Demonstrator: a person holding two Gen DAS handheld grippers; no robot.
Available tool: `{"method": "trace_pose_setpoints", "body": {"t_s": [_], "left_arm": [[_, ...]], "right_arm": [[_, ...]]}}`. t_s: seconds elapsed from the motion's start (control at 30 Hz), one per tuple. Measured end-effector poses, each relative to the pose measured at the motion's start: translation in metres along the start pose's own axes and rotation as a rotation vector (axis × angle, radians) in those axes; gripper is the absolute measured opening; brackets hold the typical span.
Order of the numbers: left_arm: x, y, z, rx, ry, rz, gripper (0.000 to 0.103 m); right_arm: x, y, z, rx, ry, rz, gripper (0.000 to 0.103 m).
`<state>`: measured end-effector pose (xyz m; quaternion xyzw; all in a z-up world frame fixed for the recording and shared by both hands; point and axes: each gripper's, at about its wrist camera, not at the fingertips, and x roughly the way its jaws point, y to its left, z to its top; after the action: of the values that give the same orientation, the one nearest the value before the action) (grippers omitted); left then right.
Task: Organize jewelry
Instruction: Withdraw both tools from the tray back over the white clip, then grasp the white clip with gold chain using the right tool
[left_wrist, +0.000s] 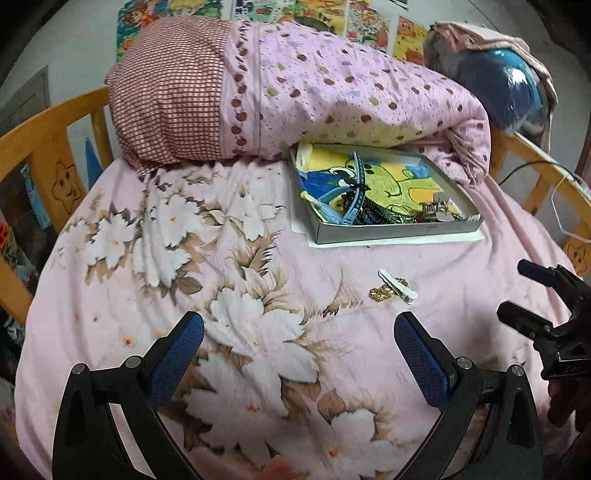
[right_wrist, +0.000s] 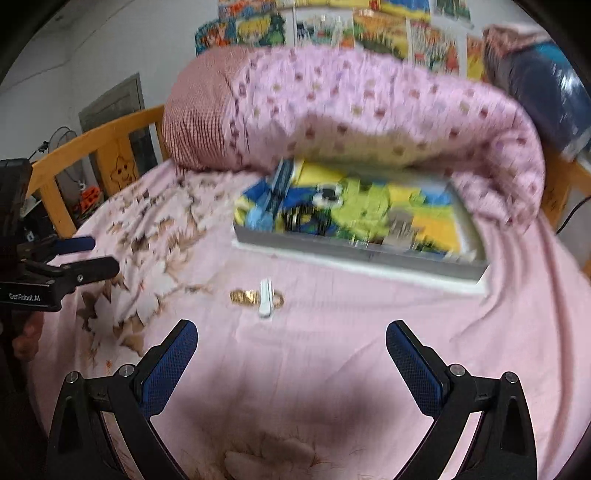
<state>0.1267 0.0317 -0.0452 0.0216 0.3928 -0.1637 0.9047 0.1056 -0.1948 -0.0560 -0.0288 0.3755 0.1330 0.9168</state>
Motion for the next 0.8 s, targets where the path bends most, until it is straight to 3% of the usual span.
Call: {"method": "trace_pose_setpoints", "body": {"t_s": [0.13, 0.4, 0.57, 0.73, 0.8], "left_arm": [[0.026, -0.005, -0.001, 0.063, 0.026, -0.027, 0.101], [0.067, -0.014, -0.001, 0.182, 0.040, -0.118, 0.098], [0.089, -0.019, 0.004, 0.251, 0.043, -0.205, 0.070], [0.100, -0.030, 0.003, 0.337, 0.046, -0.285, 0.055], [0.103, -0.033, 0.002, 0.360, 0.058, -0.319, 0.038]], "right_arm": [[0.019, -0.014, -0.007, 0.019, 0.049, 0.028, 0.101], [0.041, -0.026, -0.014, -0.056, 0.099, 0.088, 0.066], [0.050, -0.024, -0.013, -0.133, 0.107, 0.137, 0.053], [0.062, -0.018, -0.012, -0.184, 0.126, 0.175, 0.044], [0.068, -0.016, -0.012, -0.196, 0.135, 0.185, 0.044]]}}
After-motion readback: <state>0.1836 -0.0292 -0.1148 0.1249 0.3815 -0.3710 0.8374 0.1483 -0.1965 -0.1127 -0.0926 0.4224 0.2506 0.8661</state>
